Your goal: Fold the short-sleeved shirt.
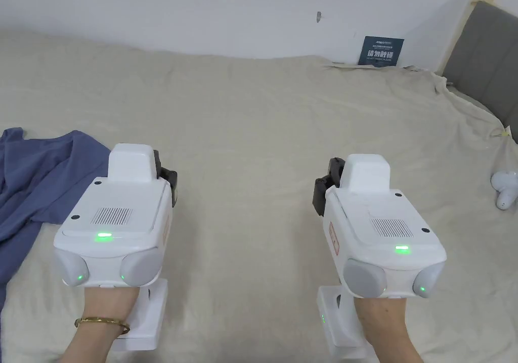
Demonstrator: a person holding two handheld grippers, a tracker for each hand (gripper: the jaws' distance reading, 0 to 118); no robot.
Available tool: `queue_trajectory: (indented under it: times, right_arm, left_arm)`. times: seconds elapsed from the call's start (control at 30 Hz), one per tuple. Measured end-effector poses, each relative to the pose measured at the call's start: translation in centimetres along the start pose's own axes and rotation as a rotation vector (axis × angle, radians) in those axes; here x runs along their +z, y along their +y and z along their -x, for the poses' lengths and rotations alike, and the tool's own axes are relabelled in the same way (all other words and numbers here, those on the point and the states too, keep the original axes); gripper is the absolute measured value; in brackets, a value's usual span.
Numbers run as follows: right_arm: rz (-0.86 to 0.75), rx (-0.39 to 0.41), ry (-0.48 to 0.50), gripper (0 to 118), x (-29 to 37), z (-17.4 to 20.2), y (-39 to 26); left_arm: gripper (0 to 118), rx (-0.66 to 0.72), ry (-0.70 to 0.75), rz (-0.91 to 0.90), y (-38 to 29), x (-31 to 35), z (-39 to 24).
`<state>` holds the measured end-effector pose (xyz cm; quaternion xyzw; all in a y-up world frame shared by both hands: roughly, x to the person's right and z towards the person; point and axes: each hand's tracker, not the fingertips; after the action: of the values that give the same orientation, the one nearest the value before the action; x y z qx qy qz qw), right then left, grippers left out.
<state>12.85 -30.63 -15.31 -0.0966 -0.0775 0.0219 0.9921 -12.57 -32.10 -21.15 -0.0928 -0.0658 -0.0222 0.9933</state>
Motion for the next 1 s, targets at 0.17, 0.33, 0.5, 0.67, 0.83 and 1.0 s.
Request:
queue_trajectory:
  times: [0.17, 0.33, 0.5, 0.67, 0.83, 1.0]
  right_arm:
    - [-0.001, 0.006, 0.003, 0, 0.17, 0.14, -0.04]
    - [-0.001, 0.002, -0.001, 0, 0.15, -0.12, 0.07]
    - [-0.003, 0.008, -0.005, 0, 0.23, -0.27, 0.3]
    - [-0.004, 0.003, -0.001, 0, 0.28, -0.38, 0.45]
    - [-0.006, 0.005, 0.002, 0, 0.32, -0.49, 0.61]
    - [-0.011, 0.004, 0.004, 0, 0.37, -0.57, 0.76]
  left_arm:
    - [0, -0.017, 0.002, -0.005, 0.04, 0.1, -0.24]
    - [0, -0.015, -0.001, -0.006, 0.13, 0.19, -0.11]
    - [0, -0.017, -0.003, -0.008, 0.22, 0.24, -0.13]
    - [0, -0.021, -0.01, -0.008, 0.3, 0.24, -0.34]
    - [0, -0.037, -0.018, -0.009, 0.42, 0.28, -0.64]
    - [0, -0.036, -0.023, -0.011, 0.5, 0.24, -0.65]
